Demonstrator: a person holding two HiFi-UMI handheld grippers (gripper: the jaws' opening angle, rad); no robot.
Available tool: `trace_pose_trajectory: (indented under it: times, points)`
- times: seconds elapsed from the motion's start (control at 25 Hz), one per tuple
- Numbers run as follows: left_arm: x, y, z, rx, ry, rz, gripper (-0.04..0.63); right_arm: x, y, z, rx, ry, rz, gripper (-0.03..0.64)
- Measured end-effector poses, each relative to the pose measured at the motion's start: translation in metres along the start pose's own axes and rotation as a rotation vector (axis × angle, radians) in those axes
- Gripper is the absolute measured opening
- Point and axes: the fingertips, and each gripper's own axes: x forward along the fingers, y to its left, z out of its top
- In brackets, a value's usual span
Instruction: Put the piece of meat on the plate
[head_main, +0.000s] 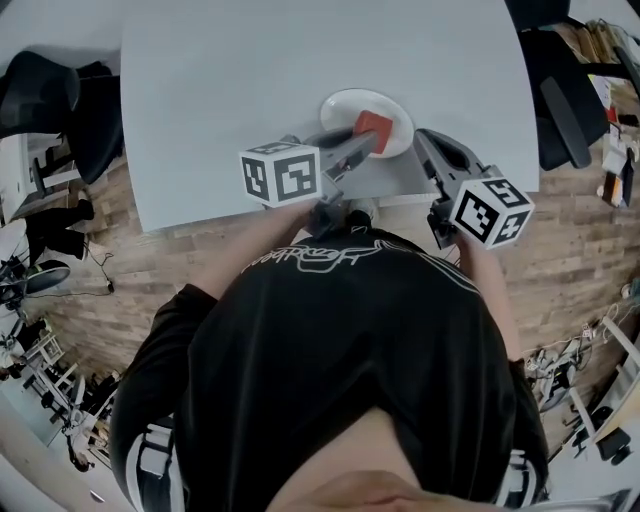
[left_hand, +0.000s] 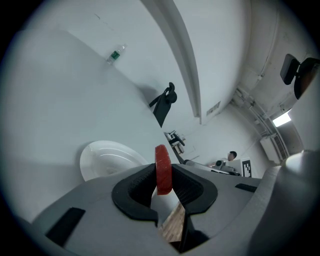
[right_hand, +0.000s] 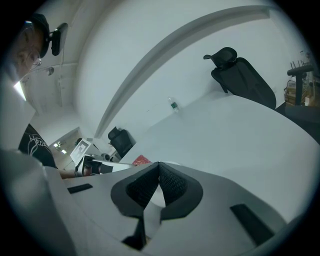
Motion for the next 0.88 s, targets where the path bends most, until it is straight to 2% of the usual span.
trace_pose_trajectory:
  times: [0.4, 0.88]
  points:
    - [0.016, 0.029, -0.015, 0.04, 0.063, 0.07, 0.094, 0.004, -0.01, -0.012, 0.023, 0.026, -0.009, 0.006]
    - [0.023, 0.043, -0.021, 0.069, 0.086, 0.106, 0.094, 0.007, -0.014, -0.021, 0.034, 0.054, -0.005, 0.006]
